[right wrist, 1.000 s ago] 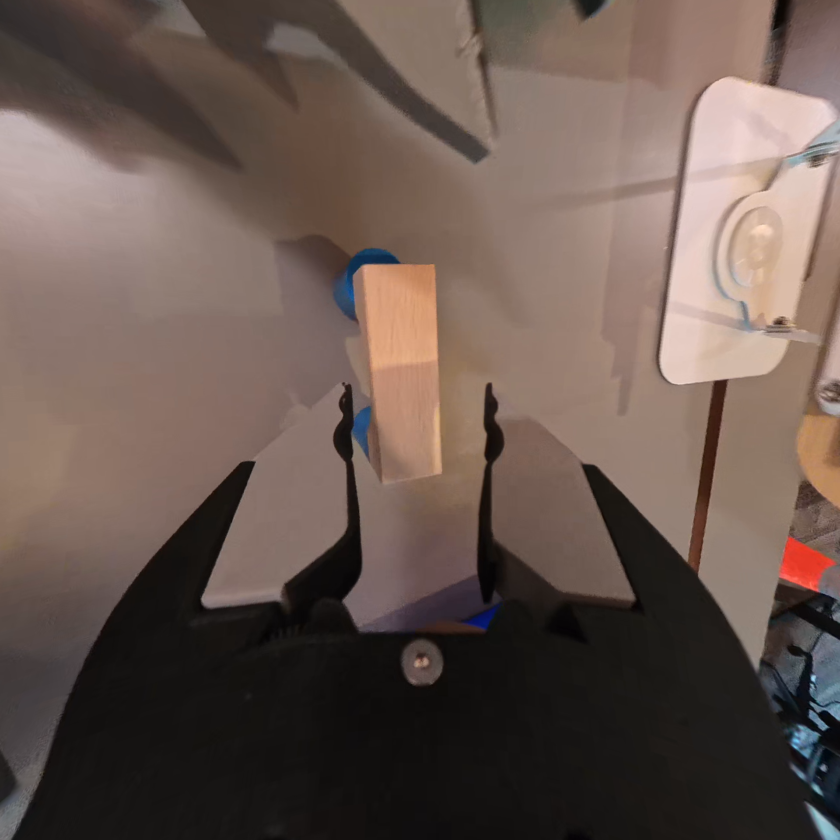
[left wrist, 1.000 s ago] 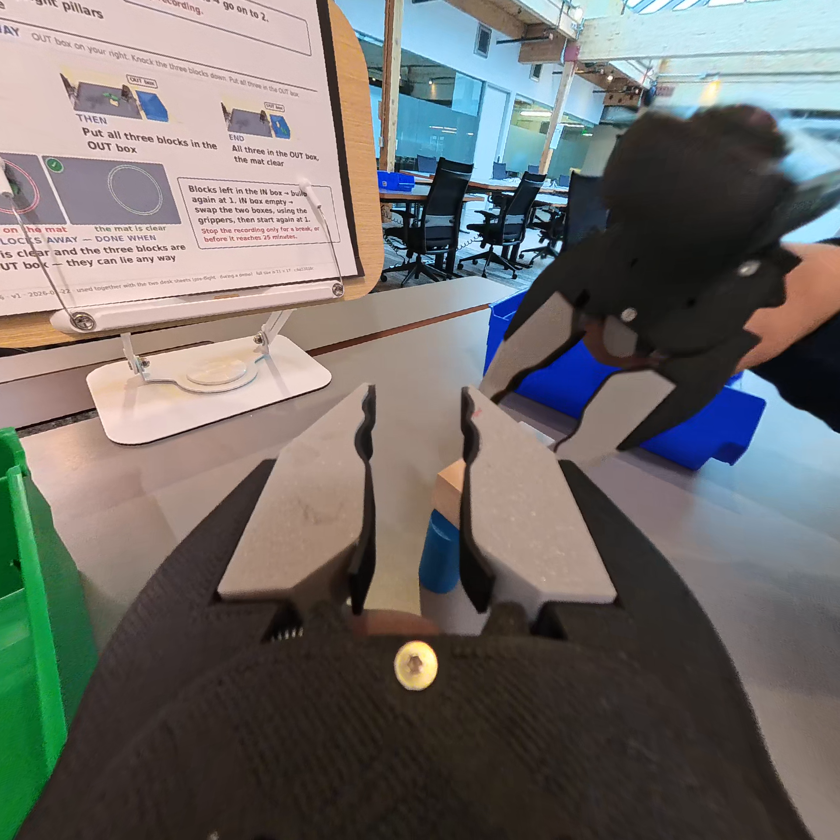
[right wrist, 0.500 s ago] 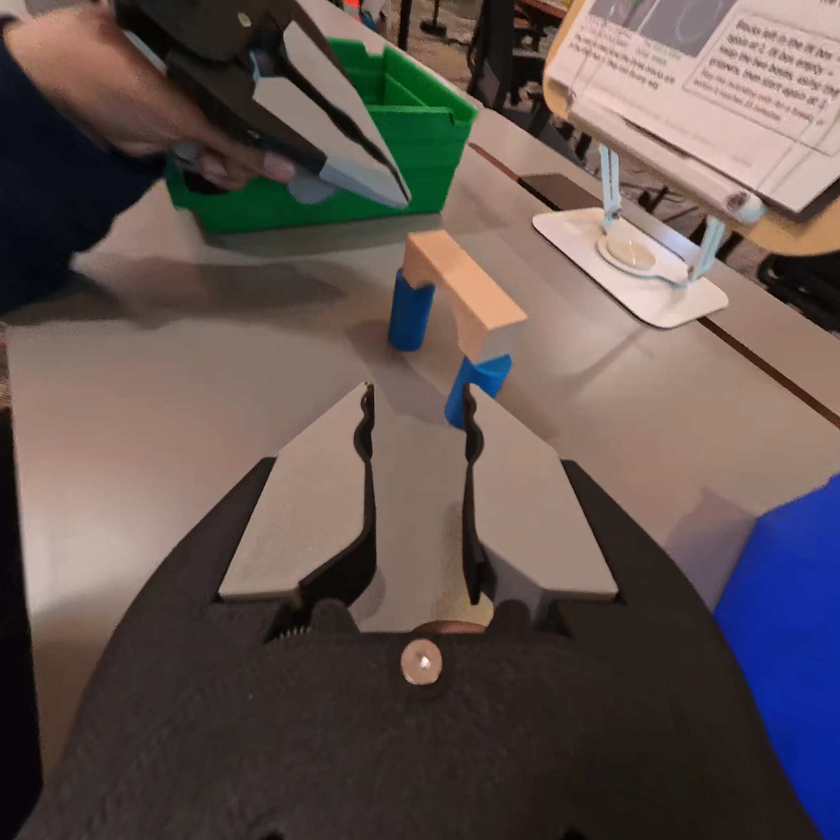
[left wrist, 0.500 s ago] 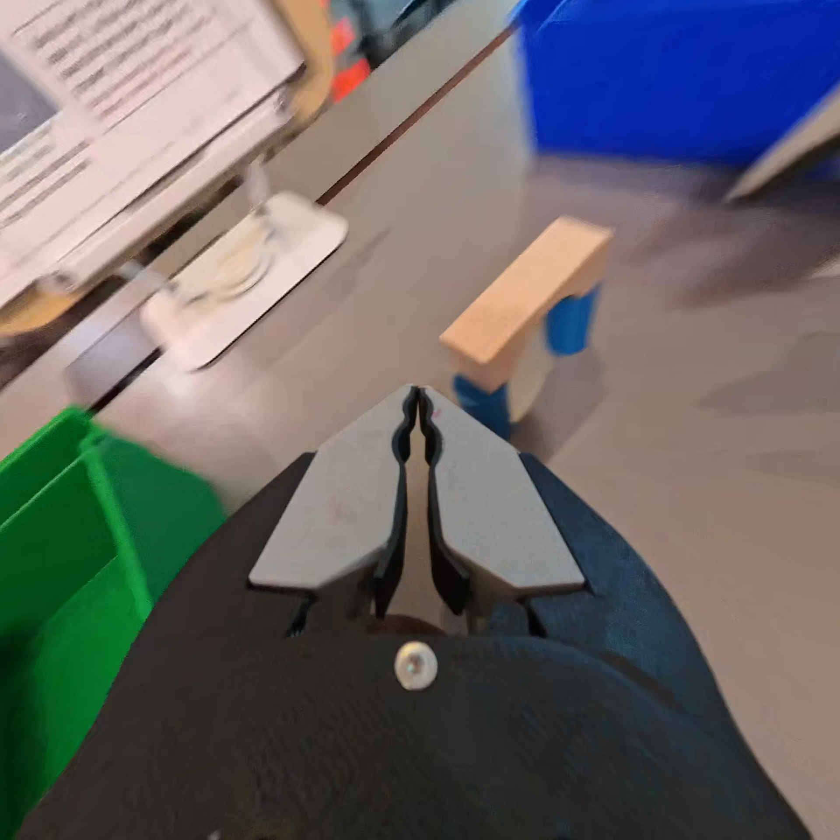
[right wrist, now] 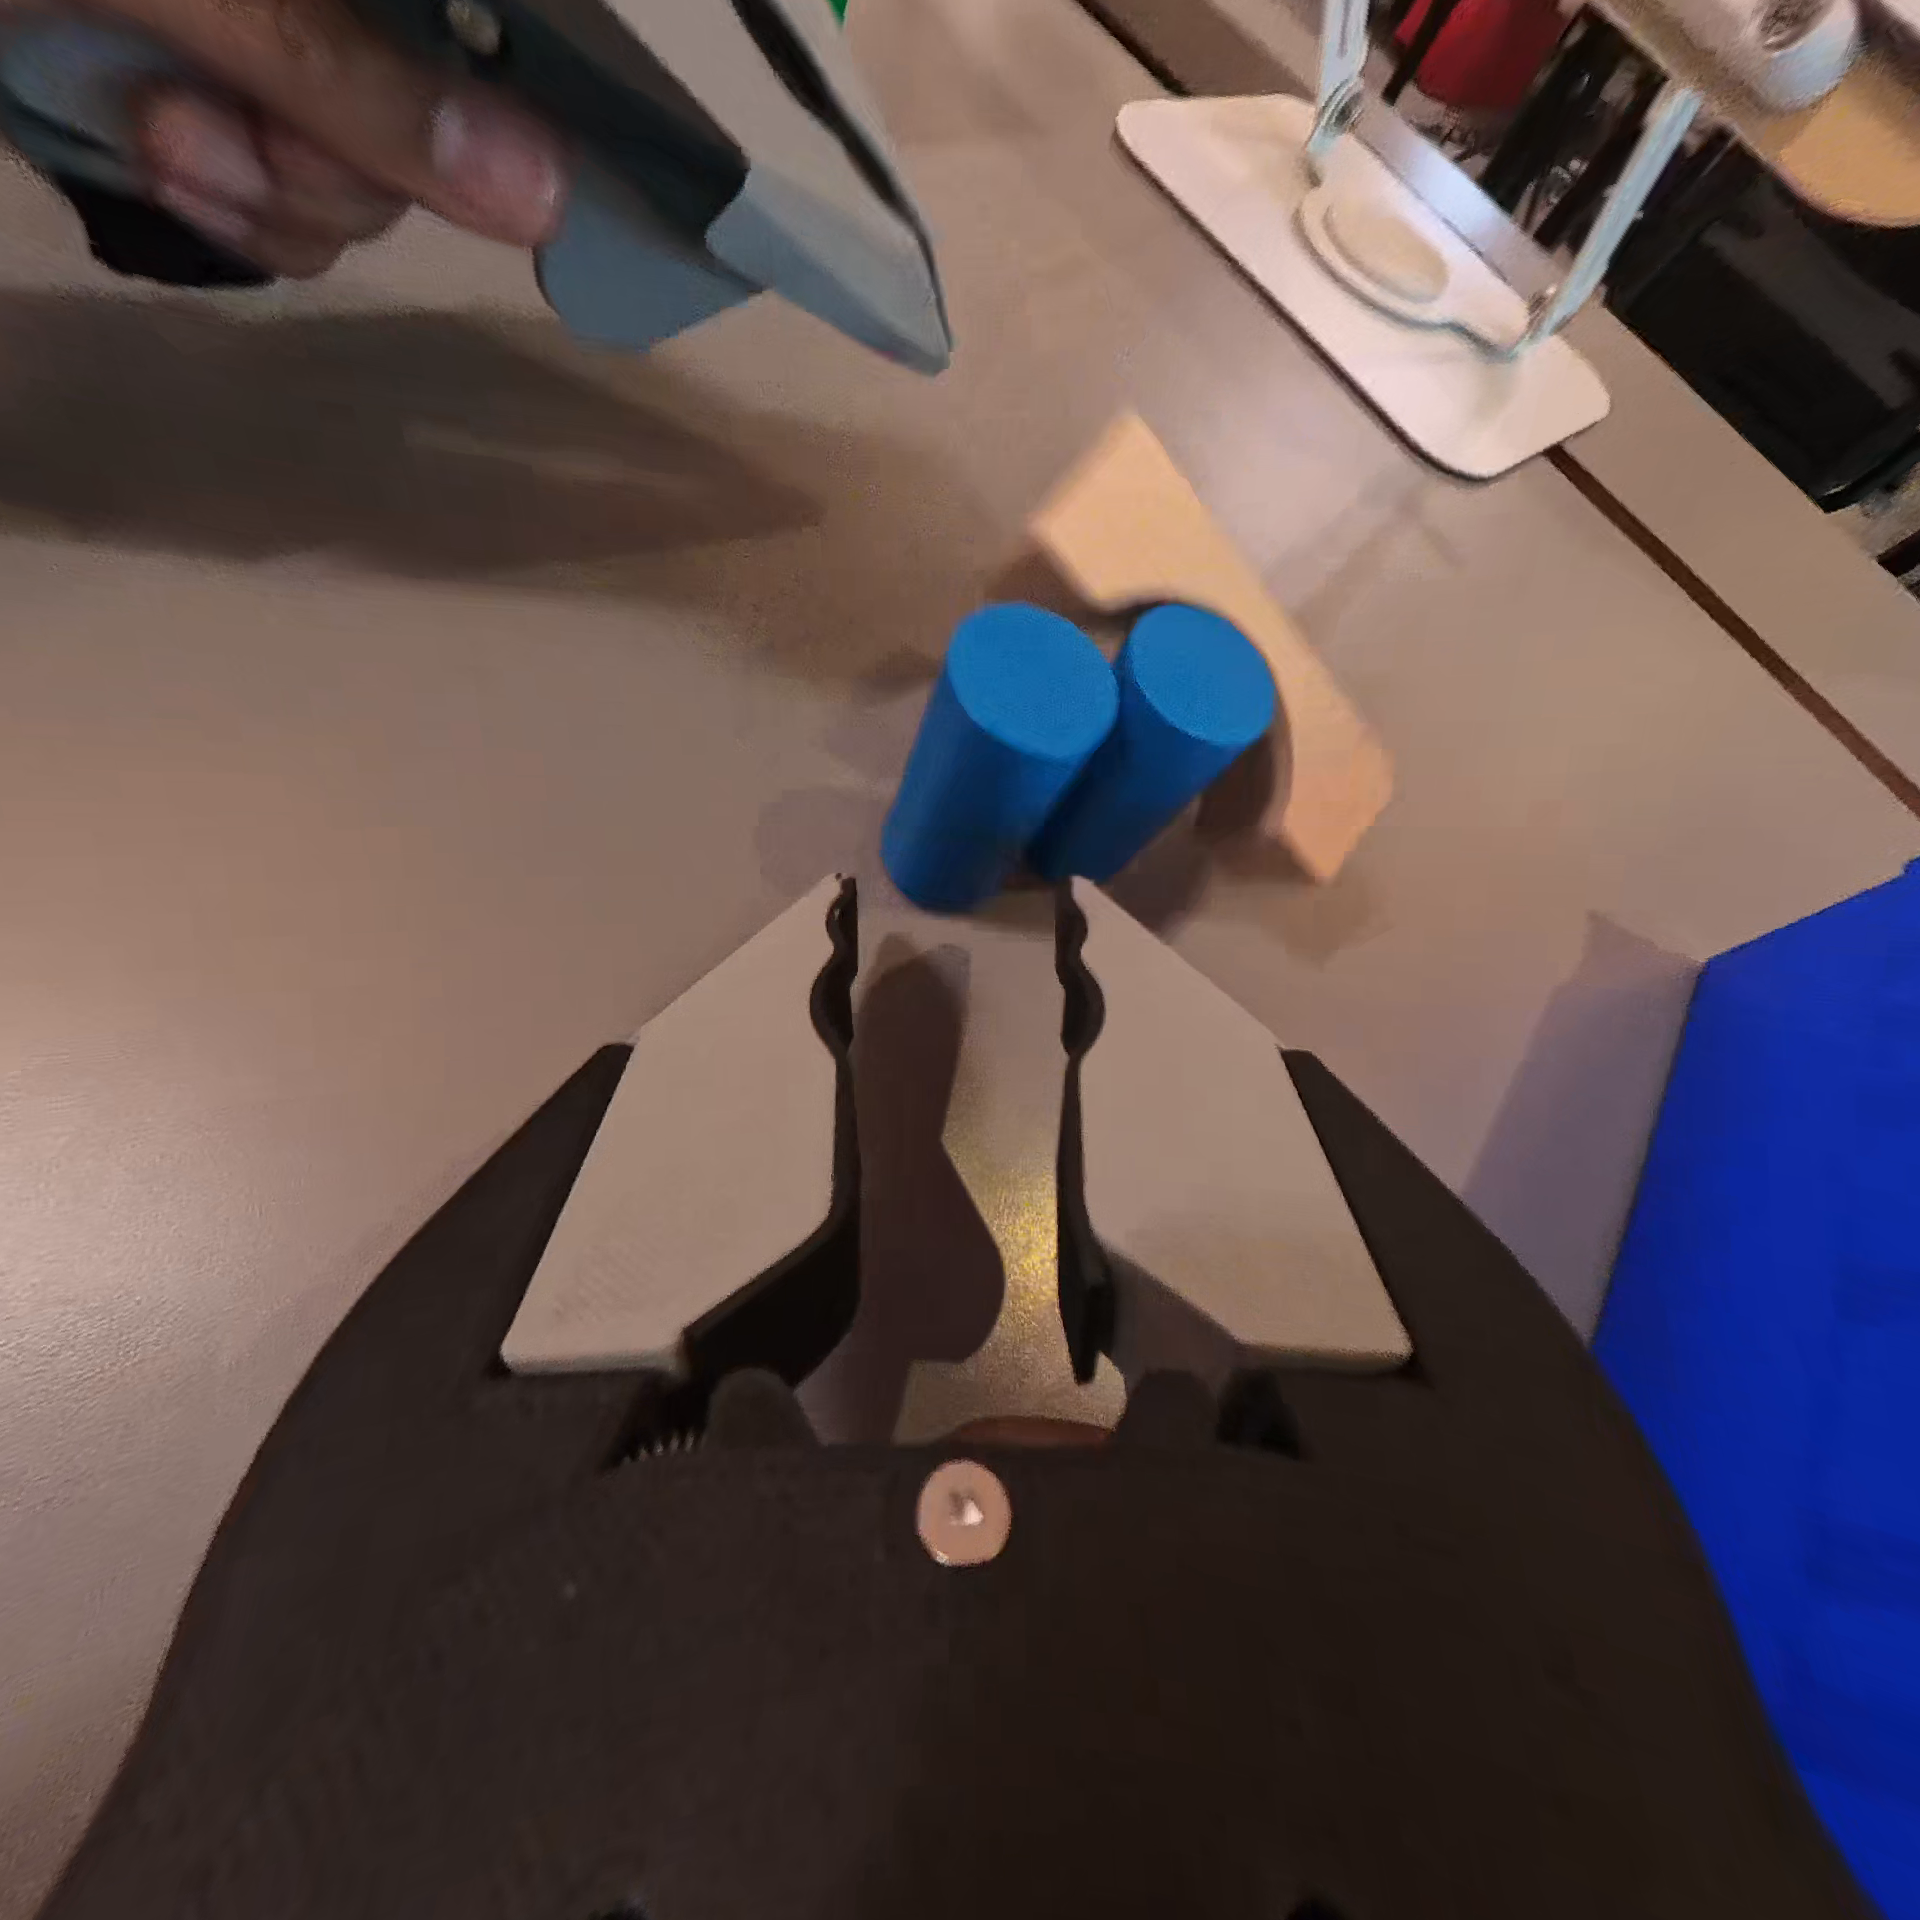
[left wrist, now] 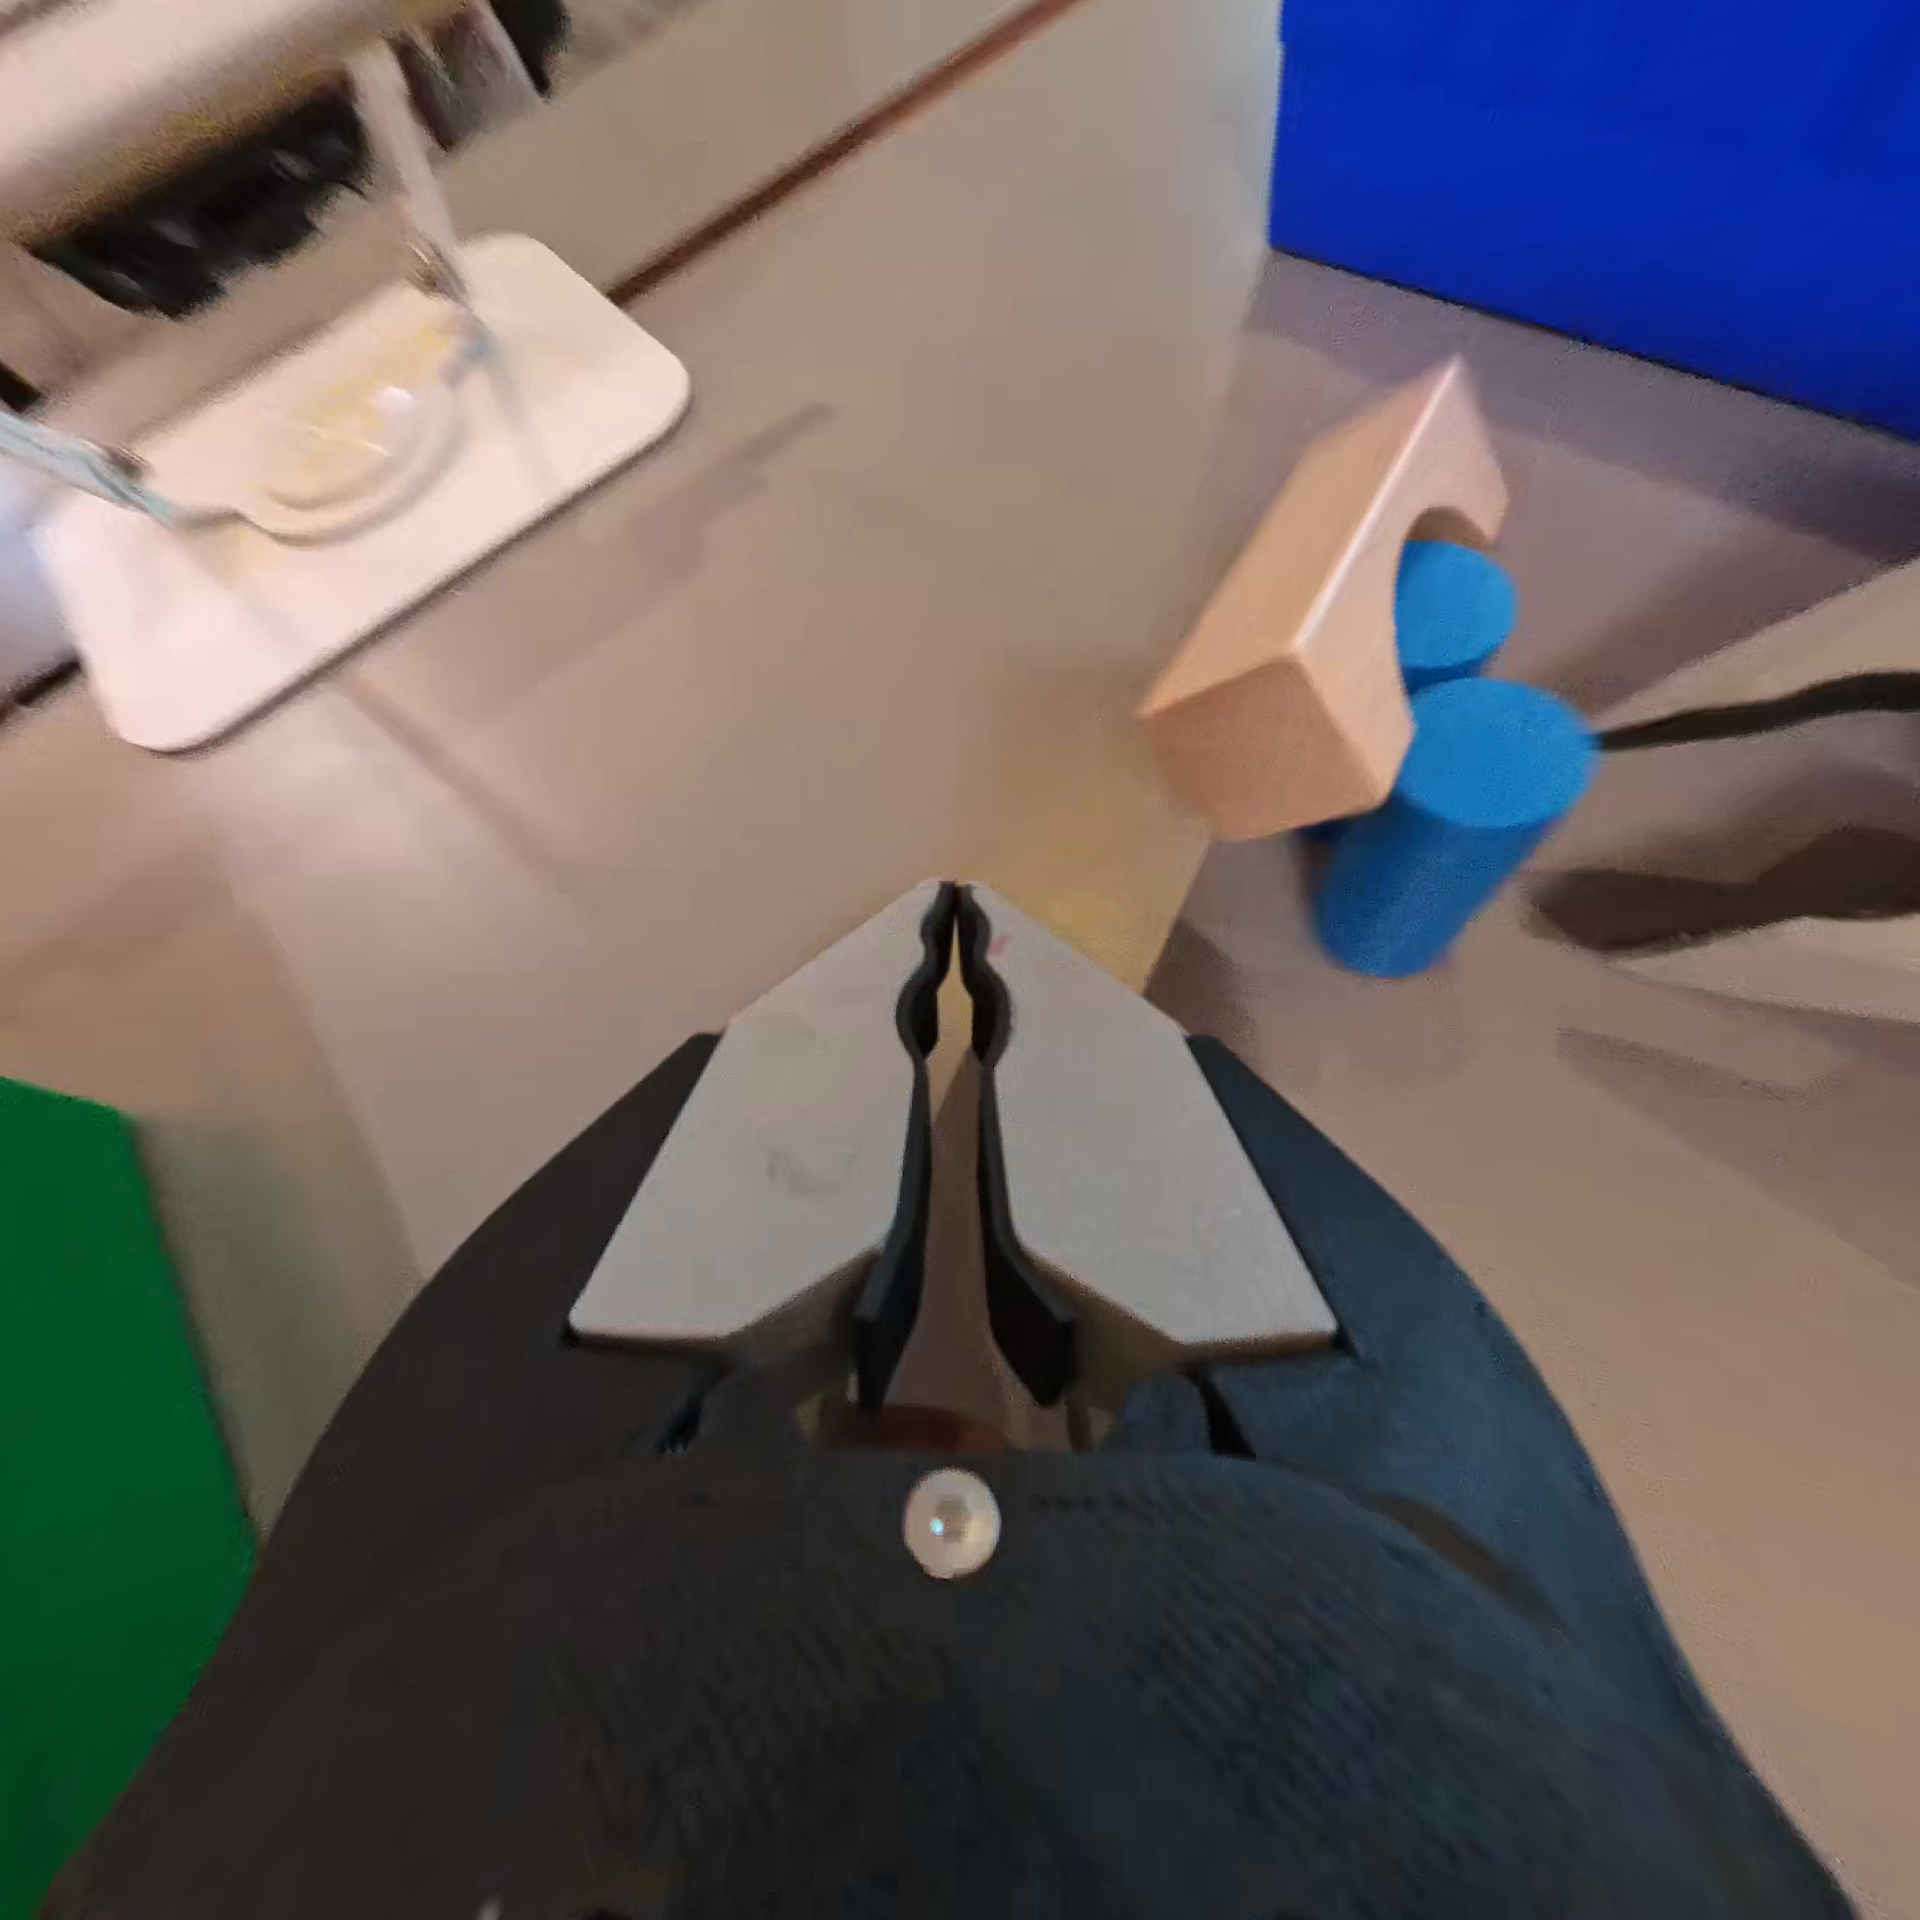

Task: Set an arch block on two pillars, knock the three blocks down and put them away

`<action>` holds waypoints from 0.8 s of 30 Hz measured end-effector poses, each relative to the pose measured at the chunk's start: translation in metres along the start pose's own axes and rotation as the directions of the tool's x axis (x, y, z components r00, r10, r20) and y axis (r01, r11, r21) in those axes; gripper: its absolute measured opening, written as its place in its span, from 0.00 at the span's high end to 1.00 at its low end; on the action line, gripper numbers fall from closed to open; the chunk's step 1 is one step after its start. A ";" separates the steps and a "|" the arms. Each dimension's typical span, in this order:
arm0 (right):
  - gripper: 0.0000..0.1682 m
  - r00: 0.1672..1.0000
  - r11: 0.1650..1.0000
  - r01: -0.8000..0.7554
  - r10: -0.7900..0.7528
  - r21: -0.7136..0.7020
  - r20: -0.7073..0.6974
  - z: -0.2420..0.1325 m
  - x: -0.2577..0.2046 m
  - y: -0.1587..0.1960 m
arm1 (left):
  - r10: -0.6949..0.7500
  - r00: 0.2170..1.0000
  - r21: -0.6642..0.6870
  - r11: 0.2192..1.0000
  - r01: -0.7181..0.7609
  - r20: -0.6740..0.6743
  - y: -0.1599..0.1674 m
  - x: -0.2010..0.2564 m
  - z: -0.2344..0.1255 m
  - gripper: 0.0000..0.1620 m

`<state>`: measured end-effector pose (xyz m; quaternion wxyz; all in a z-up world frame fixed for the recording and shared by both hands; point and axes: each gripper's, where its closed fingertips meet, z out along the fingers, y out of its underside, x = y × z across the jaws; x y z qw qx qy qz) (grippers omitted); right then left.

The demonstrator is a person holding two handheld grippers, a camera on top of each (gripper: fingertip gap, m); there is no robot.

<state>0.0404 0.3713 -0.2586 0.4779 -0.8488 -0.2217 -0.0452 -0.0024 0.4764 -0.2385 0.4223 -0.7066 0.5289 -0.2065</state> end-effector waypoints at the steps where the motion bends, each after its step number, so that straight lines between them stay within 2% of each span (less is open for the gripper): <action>1: 0.78 1.000 1.000 0.013 -0.013 -0.010 -0.009 0.002 0.000 0.001 | 0.001 1.000 0.016 1.000 -0.001 -0.010 -0.001 0.002 0.000 1.00; 3: 0.78 0.999 0.999 0.042 -0.043 -0.012 -0.032 0.003 0.001 0.000 | -0.011 0.999 0.005 1.000 0.011 -0.044 0.002 0.006 0.001 1.00; 7: 0.78 0.994 0.998 0.067 -0.066 0.012 -0.084 -0.001 0.006 -0.003 | 0.037 0.999 -0.039 0.999 -0.036 0.023 0.012 -0.004 0.007 1.00; 12: 0.79 0.992 1.000 -0.004 0.004 0.002 -0.124 -0.009 0.021 0.006 | 0.076 0.996 -0.074 0.995 -0.072 0.053 0.020 -0.006 0.010 1.00; 14: 0.85 0.986 0.996 -0.078 0.072 -0.031 -0.148 -0.012 0.029 0.015 | 0.058 0.997 -0.068 0.996 -0.054 0.060 0.019 -0.009 0.009 1.00; 16: 1.00 0.955 0.988 -0.136 0.113 -0.068 -0.274 -0.014 0.051 0.023 | 0.028 0.998 -0.059 0.998 -0.025 0.056 0.017 -0.010 0.008 1.00; 18: 1.00 0.916 0.981 -0.159 0.106 -0.107 -0.386 -0.011 0.071 0.025 | 0.019 0.998 -0.034 0.999 -0.017 0.061 0.013 -0.012 0.006 1.00; 20: 1.00 0.924 0.980 -0.160 0.108 -0.114 -0.366 0.004 0.069 0.015 | 0.017 0.997 0.001 1.000 -0.018 0.081 0.006 -0.014 0.003 1.00; 21: 0.99 0.942 0.983 -0.159 0.124 -0.089 -0.311 0.013 0.061 0.004 | 0.015 0.995 0.020 1.000 -0.017 0.095 0.002 -0.015 0.001 1.00; 23: 0.99 0.975 0.989 -0.146 0.150 0.039 -0.162 0.021 0.036 -0.031 | 0.001 0.992 0.061 0.998 -0.009 0.129 -0.005 -0.022 -0.005 1.00; 24: 0.99 0.978 0.984 -0.144 0.157 0.104 -0.135 0.017 0.030 -0.045 | -0.012 0.989 0.081 0.997 0.001 0.146 -0.008 -0.026 -0.008 1.00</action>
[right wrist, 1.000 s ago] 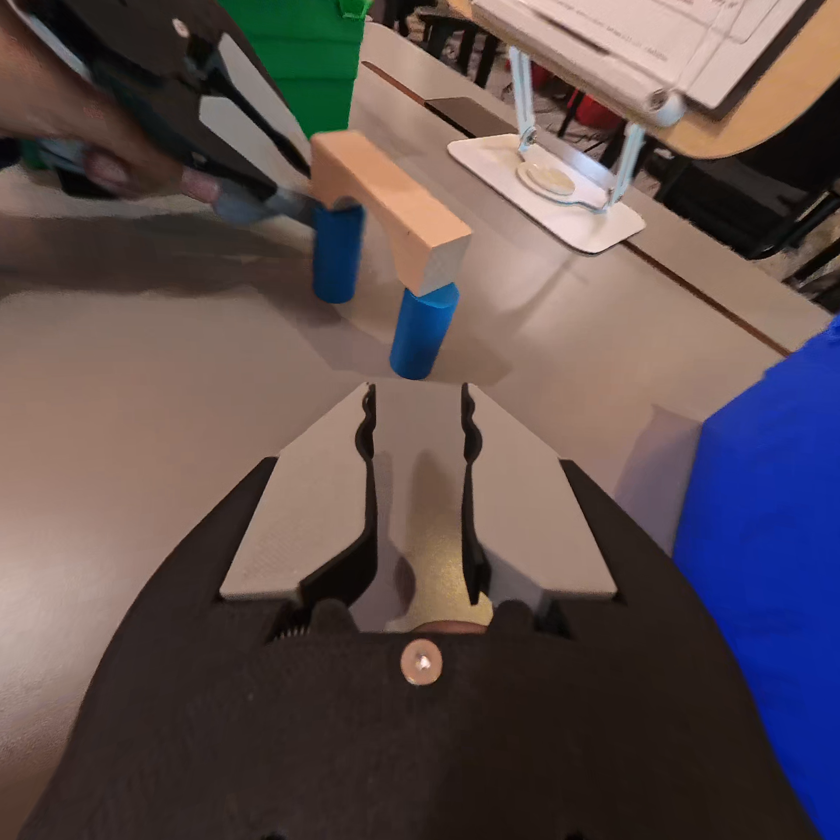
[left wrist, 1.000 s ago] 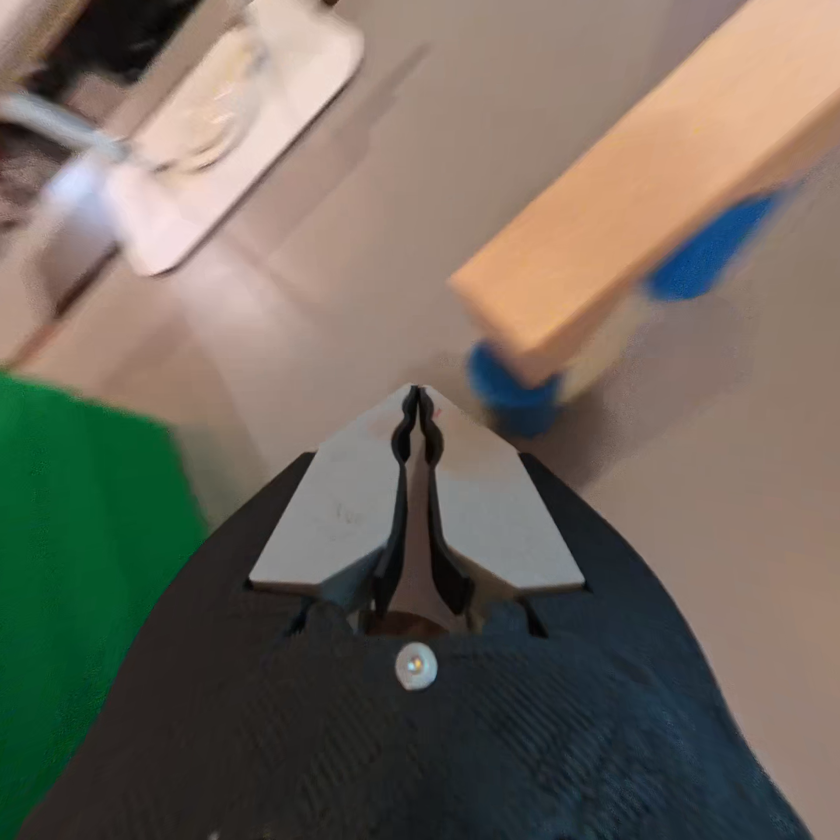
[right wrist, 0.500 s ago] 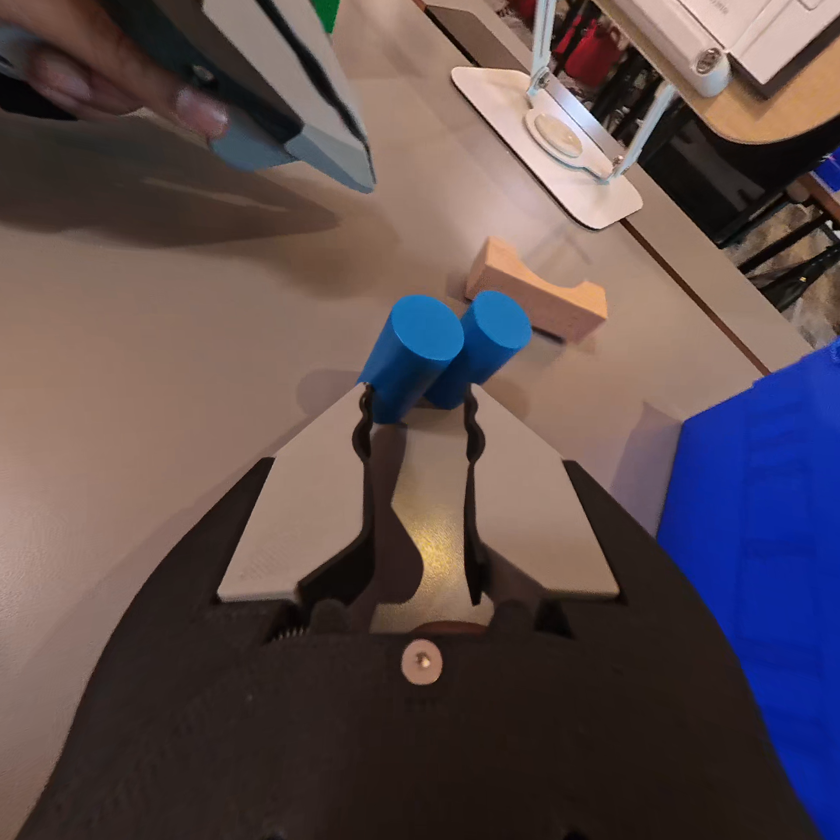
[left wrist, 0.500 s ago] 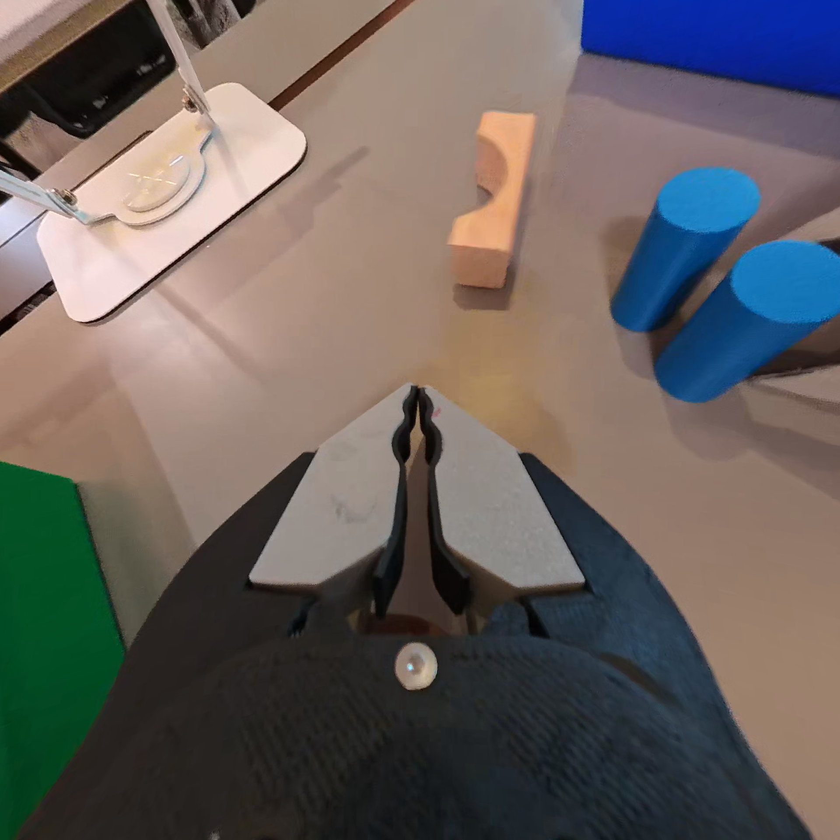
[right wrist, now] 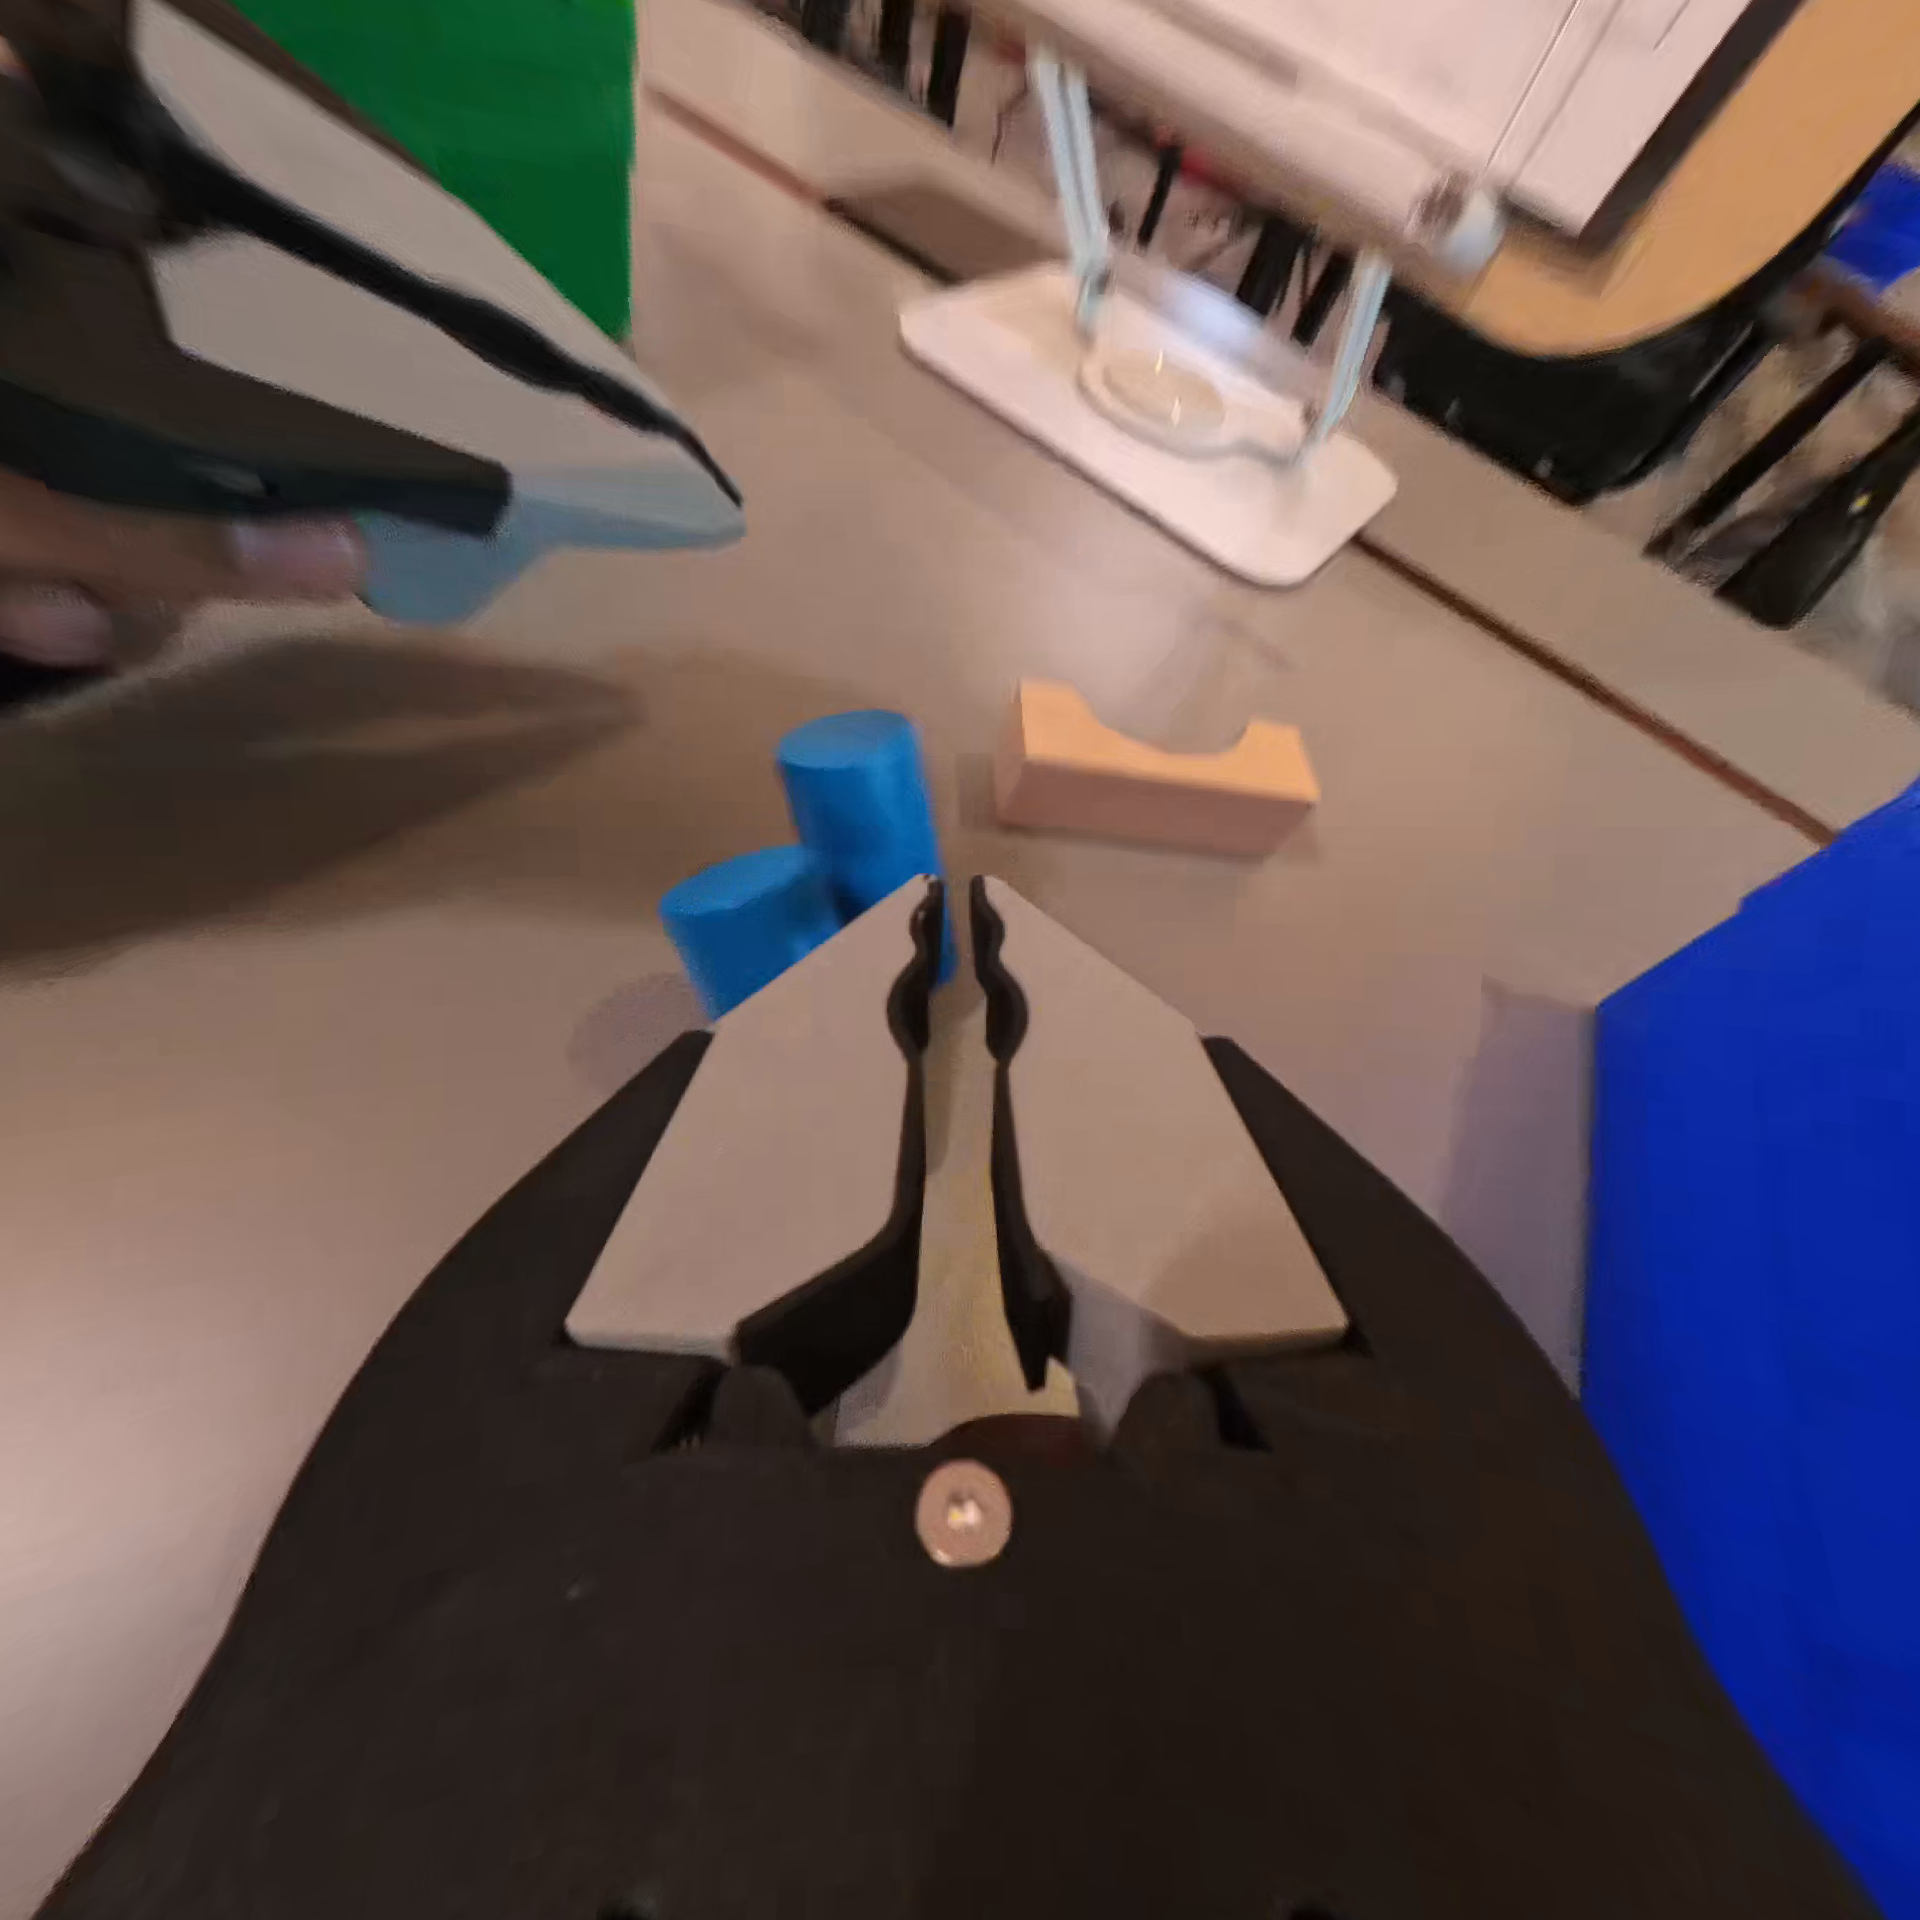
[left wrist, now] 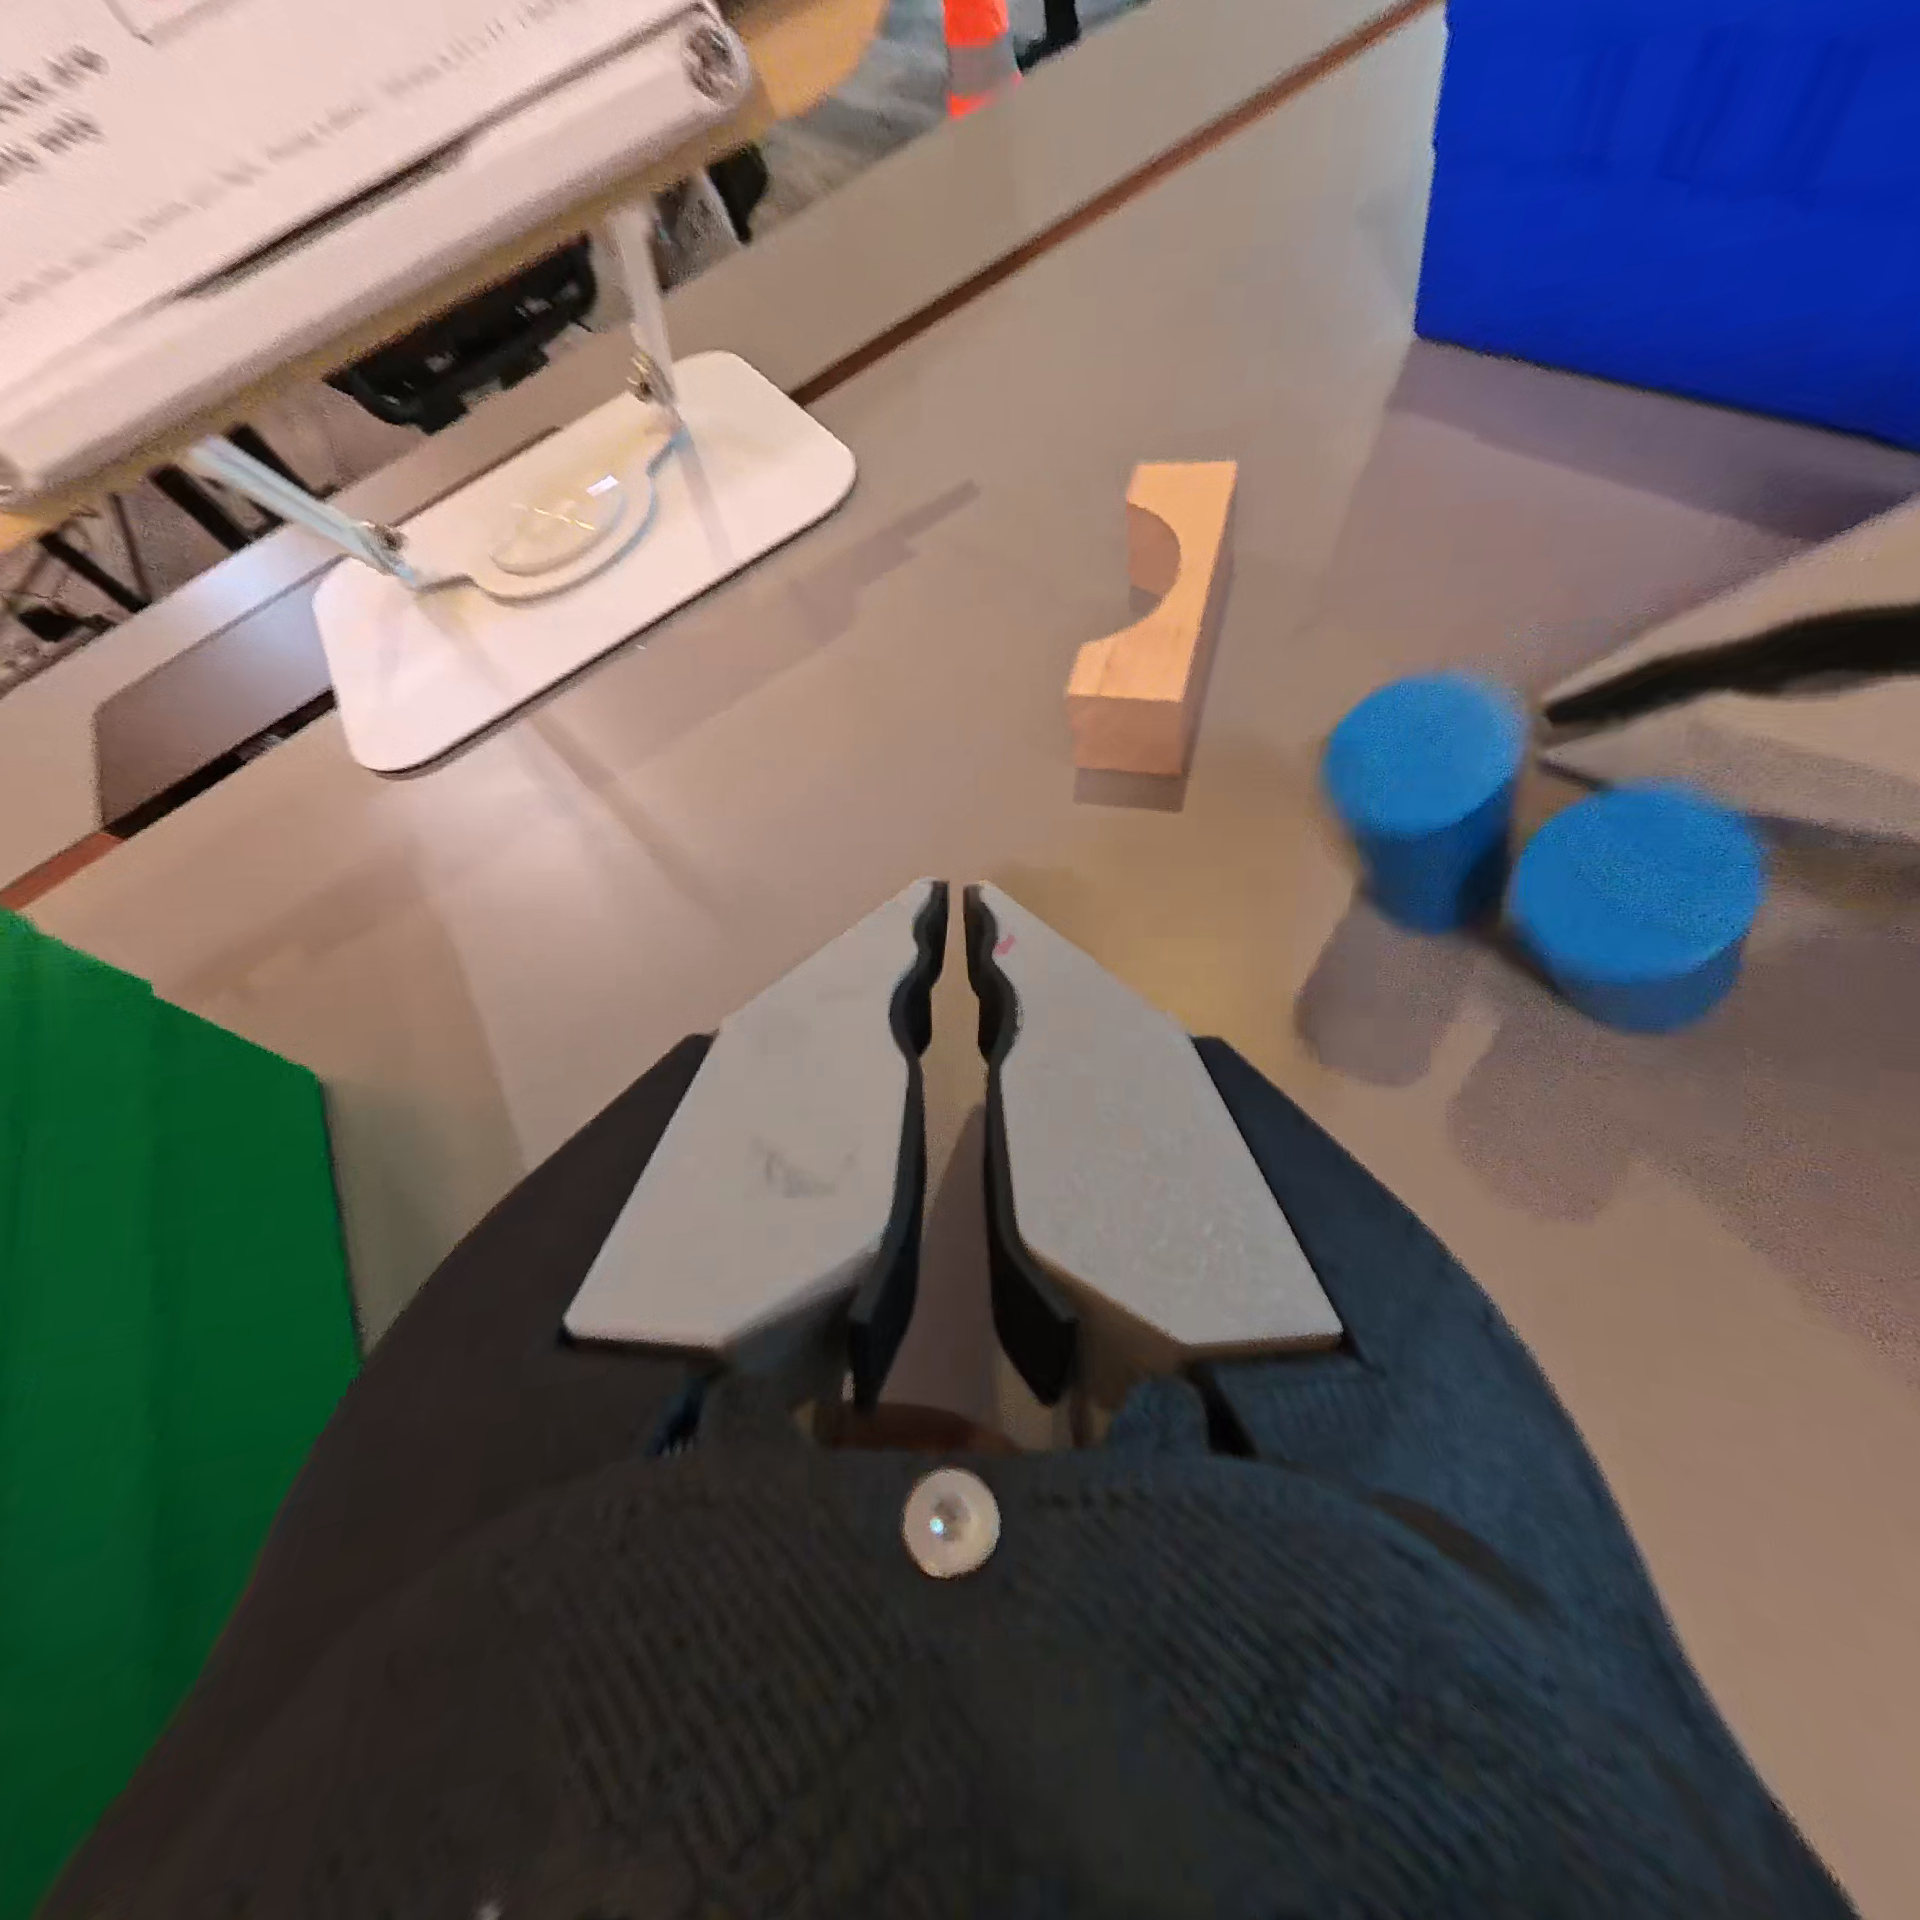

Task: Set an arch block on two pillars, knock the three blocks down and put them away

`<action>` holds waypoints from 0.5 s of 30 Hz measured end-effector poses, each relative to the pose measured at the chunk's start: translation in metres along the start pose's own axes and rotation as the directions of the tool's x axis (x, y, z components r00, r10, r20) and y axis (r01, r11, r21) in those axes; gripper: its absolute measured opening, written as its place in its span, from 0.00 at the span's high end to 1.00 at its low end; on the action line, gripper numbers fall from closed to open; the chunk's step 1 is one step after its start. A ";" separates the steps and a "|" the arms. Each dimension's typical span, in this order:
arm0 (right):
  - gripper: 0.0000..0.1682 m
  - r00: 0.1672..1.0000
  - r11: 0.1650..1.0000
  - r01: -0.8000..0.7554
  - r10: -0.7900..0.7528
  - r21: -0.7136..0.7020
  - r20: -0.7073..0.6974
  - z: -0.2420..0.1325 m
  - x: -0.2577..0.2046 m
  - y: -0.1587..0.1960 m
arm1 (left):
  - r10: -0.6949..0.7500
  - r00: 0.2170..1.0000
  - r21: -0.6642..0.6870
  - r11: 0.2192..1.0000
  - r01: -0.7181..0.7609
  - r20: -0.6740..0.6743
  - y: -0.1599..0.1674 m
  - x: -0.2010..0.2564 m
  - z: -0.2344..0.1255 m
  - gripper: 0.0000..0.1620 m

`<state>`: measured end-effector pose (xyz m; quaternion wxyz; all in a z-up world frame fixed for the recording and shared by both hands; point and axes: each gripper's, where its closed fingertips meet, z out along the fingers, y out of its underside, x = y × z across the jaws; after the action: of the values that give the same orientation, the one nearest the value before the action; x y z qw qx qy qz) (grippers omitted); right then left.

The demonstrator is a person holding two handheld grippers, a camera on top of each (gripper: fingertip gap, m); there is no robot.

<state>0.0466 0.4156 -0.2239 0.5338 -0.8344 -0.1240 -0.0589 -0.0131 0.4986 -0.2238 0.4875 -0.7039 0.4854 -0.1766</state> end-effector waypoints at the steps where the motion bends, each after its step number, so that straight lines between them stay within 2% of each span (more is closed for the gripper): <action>1: 0.99 0.999 0.999 -0.003 0.004 0.036 -0.037 -0.004 0.004 -0.008 | -0.017 1.000 0.016 1.000 0.017 0.015 -0.003 -0.006 -0.002 1.00; 3: 0.97 0.995 0.999 0.007 -0.002 0.052 -0.099 -0.006 0.014 -0.012 | -0.057 0.998 0.026 0.998 0.057 0.015 -0.004 -0.013 -0.004 1.00; 10: 0.91 0.999 1.000 -0.009 0.010 0.009 -0.038 0.000 0.004 0.009 | -0.054 0.998 0.023 0.998 0.054 0.010 -0.003 -0.015 -0.005 0.99; 15: 0.83 0.996 0.998 0.043 -0.047 0.048 0.073 -0.005 -0.023 0.006 | -0.026 1.000 -0.001 1.000 0.026 0.016 0.003 -0.012 -0.001 0.99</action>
<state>0.0261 0.4052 -0.2328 0.5466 -0.8203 -0.1640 -0.0370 -0.0210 0.5085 -0.2228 0.4885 -0.7119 0.4724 -0.1772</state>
